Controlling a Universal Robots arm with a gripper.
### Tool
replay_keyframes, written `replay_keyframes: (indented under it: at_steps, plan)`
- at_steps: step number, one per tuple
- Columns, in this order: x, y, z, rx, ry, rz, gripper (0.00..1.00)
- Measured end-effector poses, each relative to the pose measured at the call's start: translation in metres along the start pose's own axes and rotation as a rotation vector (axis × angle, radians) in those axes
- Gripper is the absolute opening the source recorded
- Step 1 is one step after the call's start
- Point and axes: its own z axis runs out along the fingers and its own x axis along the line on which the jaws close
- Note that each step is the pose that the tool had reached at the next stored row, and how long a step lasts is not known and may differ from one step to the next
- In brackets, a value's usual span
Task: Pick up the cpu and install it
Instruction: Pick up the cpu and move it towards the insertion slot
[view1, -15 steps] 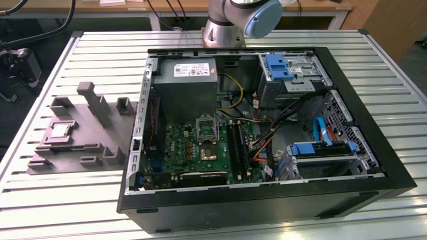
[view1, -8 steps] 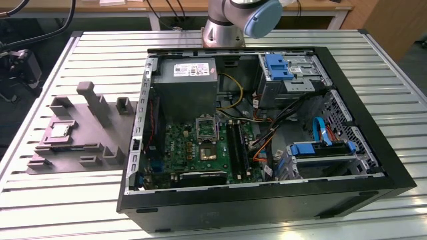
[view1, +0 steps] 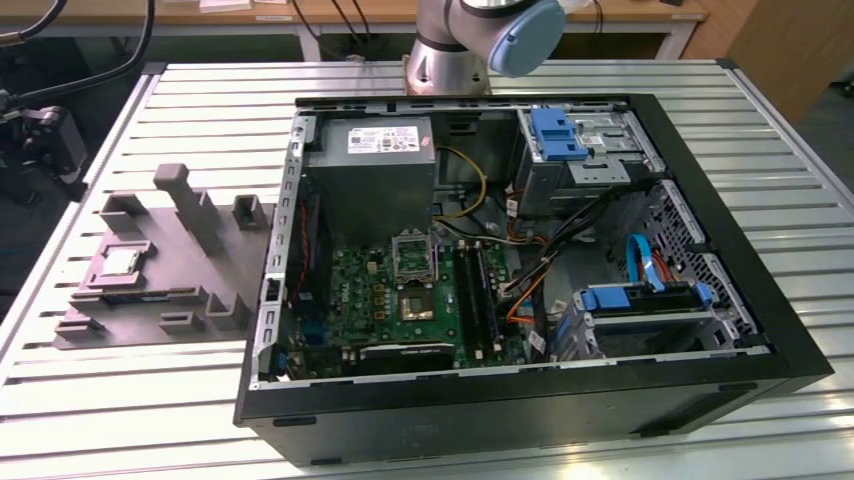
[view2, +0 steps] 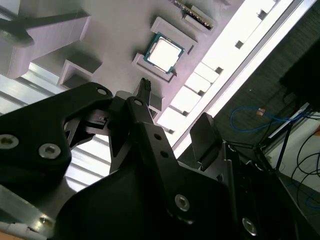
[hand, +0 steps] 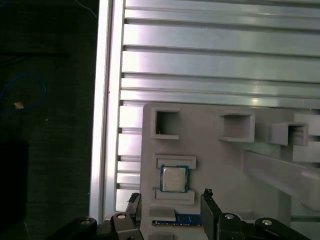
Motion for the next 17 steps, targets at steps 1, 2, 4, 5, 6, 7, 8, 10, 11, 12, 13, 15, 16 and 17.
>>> replay_keyframes:
  at_steps: [1,2,4,5,6,7,8,10,11,12,13,15,16,17]
  plan:
    - [-0.0009,0.0,0.0013,0.0002,-0.0001,0.003,0.59]
    - [-0.0016,-0.0001,0.0028,0.0002,-0.0003,0.008,0.59]
    - [-0.0032,-0.0002,0.0058,0.0001,-0.0005,0.018,0.59]
    - [-0.0037,-0.0003,0.0077,-0.0005,-0.0008,0.02,0.59]
    - [-0.0041,-0.0003,0.0094,-0.0006,-0.0008,0.02,0.59]
    - [-0.0047,-0.0004,0.0111,-0.0005,-0.0005,0.02,0.59]
    - [-0.0053,-0.0005,0.013,-0.0007,-0.0005,0.02,0.59]
    - [-0.006,-0.0005,0.0163,-0.0007,-0.0006,0.02,0.59]
    - [-0.0064,-0.0006,0.0177,-0.0008,-0.0006,0.02,0.59]
    - [-0.0066,-0.0006,0.019,-0.0009,-0.0007,0.02,0.59]
    - [-0.0067,-0.0007,0.0202,-0.0009,-0.0007,0.02,0.59]
    - [-0.0069,-0.0007,0.0219,-0.0008,-0.0005,0.02,0.59]
    - [-0.0069,-0.0007,0.0226,-0.0009,-0.0006,0.02,0.59]
    - [-0.0069,-0.0007,0.0232,-0.0008,-0.0005,0.02,0.59]
